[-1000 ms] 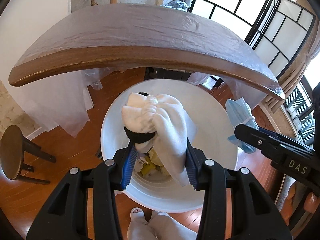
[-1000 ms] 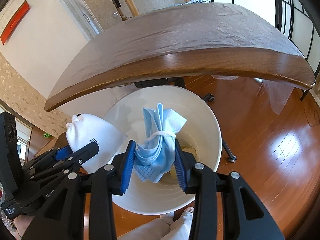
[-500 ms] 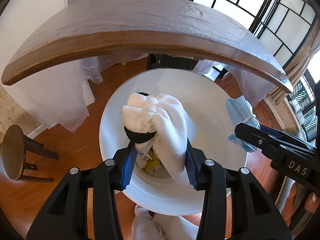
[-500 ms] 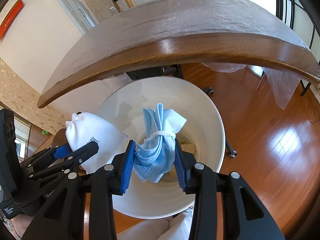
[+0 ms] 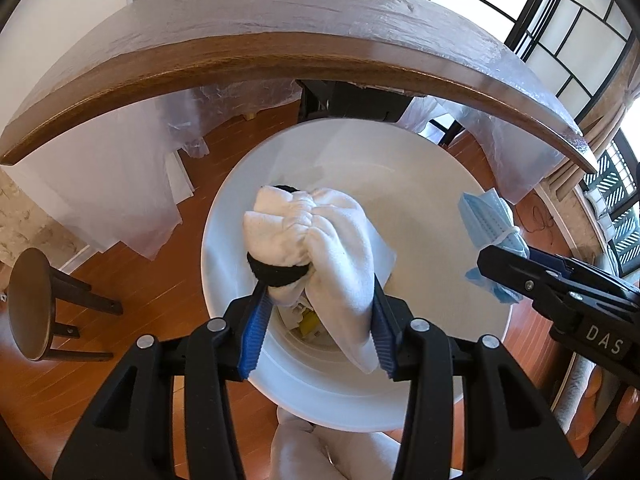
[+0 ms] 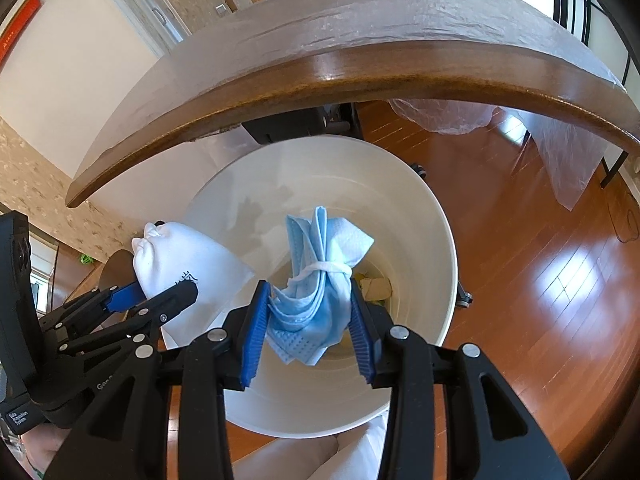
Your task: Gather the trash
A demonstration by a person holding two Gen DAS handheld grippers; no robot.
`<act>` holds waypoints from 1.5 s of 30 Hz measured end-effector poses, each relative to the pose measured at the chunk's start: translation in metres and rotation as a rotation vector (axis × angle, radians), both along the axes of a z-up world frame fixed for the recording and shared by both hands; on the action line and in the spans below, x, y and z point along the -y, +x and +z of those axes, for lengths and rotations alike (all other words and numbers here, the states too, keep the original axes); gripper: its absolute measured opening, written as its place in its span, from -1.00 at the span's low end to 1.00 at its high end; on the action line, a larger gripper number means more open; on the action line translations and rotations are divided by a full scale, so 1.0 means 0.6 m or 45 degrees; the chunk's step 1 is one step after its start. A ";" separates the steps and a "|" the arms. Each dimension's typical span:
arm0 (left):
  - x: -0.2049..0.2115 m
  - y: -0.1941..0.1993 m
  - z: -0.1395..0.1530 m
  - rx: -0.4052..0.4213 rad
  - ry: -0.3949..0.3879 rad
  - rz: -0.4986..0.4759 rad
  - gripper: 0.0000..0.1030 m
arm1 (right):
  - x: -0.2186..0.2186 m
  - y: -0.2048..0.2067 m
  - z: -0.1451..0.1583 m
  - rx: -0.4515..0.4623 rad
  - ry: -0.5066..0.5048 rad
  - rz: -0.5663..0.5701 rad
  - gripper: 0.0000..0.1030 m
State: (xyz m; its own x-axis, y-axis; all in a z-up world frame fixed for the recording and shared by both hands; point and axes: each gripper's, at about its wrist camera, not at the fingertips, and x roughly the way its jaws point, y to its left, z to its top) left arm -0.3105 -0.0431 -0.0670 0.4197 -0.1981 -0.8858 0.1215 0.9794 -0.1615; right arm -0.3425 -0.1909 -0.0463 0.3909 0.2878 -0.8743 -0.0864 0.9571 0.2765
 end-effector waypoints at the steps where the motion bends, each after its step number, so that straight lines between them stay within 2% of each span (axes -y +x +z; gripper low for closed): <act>1: 0.001 0.001 0.000 -0.001 -0.002 -0.005 0.05 | 0.002 0.000 0.000 -0.003 -0.006 -0.012 -0.19; 3: 0.002 0.002 0.002 0.002 0.007 -0.006 0.18 | 0.004 -0.001 0.001 -0.003 0.007 -0.023 -0.07; 9: 0.002 0.004 0.012 0.012 0.010 -0.004 0.45 | 0.009 -0.006 0.004 0.002 0.002 -0.030 0.02; 20: 0.015 -0.004 0.028 0.038 0.041 -0.031 0.46 | 0.023 -0.016 0.019 0.019 -0.009 -0.050 0.03; 22: 0.016 -0.006 0.033 0.041 0.036 -0.034 0.47 | 0.027 -0.017 0.026 0.026 -0.014 -0.061 0.09; 24: 0.014 -0.010 0.044 0.055 0.027 -0.035 0.47 | 0.033 -0.023 0.040 0.058 -0.023 -0.076 0.27; 30: 0.010 -0.015 0.113 0.162 -0.015 -0.011 0.49 | 0.056 -0.033 0.104 0.165 0.007 -0.091 0.42; 31: 0.007 -0.013 0.133 0.198 -0.021 0.001 0.65 | 0.060 -0.033 0.116 0.186 0.012 -0.093 0.44; 32: 0.005 -0.010 0.147 0.226 -0.022 0.010 0.72 | 0.068 -0.029 0.135 0.224 0.008 -0.094 0.49; 35: -0.005 0.005 0.195 0.327 -0.016 0.052 0.79 | 0.091 -0.014 0.176 0.306 -0.027 -0.108 0.64; 38: -0.018 0.036 0.225 0.391 -0.013 0.101 0.87 | 0.121 0.017 0.212 0.377 -0.056 -0.135 0.75; 41: -0.025 0.073 0.242 0.439 0.029 0.140 0.87 | 0.149 0.067 0.235 0.425 -0.110 -0.170 0.75; 45: -0.043 0.133 0.254 0.454 0.047 0.187 0.87 | 0.171 0.137 0.255 0.462 -0.161 -0.218 0.77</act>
